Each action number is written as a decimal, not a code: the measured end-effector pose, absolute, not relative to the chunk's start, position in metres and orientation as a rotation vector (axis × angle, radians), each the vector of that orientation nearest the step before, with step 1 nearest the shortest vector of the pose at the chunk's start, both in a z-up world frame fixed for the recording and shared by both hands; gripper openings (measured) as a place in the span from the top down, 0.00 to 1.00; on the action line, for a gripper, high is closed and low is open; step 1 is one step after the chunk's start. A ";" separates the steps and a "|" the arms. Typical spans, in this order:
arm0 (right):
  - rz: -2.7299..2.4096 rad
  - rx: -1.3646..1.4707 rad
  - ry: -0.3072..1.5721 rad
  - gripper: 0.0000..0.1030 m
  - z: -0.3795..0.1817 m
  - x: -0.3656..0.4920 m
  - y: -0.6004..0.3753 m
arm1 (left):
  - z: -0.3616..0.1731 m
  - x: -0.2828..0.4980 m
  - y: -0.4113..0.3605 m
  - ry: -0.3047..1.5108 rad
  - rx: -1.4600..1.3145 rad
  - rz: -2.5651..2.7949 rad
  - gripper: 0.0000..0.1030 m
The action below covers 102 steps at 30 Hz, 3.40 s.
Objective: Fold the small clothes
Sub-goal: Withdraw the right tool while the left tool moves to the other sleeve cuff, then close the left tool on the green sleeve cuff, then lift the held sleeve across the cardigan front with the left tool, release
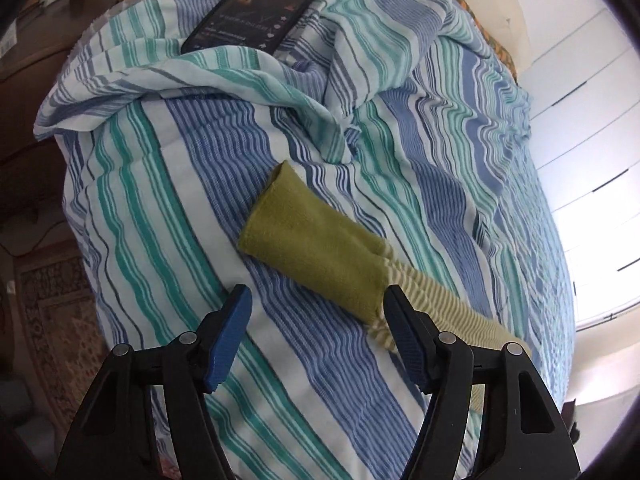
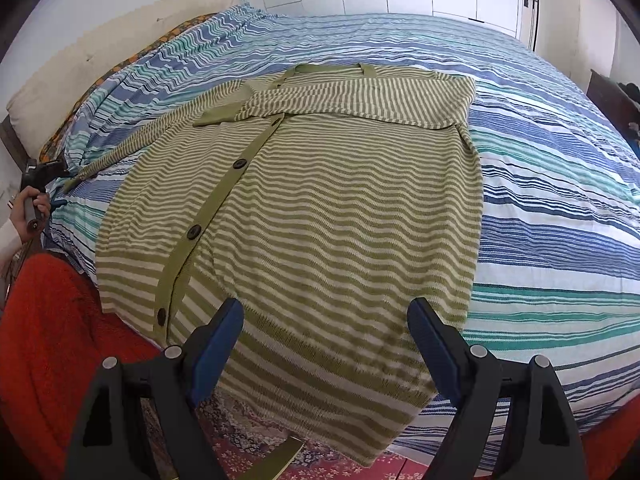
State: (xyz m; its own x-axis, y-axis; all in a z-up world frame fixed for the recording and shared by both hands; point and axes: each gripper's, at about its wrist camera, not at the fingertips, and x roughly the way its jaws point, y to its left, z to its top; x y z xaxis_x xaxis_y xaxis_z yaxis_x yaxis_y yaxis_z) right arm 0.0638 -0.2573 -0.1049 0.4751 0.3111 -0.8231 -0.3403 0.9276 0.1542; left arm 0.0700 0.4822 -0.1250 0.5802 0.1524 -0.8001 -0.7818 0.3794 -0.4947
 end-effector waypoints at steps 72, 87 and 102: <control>0.390 -0.130 1.081 0.14 -0.131 0.072 -0.232 | -0.139 0.094 0.518 0.765 -0.948 0.613 0.96; 0.448 -0.013 1.002 0.14 -0.111 0.071 -0.239 | 0.007 0.180 0.389 0.732 -0.785 0.286 0.96; 0.478 0.234 0.908 0.14 -0.089 0.066 -0.294 | 0.084 0.311 -0.036 0.807 -0.512 -0.338 0.96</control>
State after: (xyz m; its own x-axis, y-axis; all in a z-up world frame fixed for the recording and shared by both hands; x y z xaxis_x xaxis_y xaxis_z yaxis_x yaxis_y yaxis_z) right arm 0.0656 -0.2939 -0.0890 0.5199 0.4915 -0.6987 -0.2979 0.8708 0.3910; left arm 0.3107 -0.0364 0.0843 0.6487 -0.4723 -0.5967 0.0934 0.8276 -0.5536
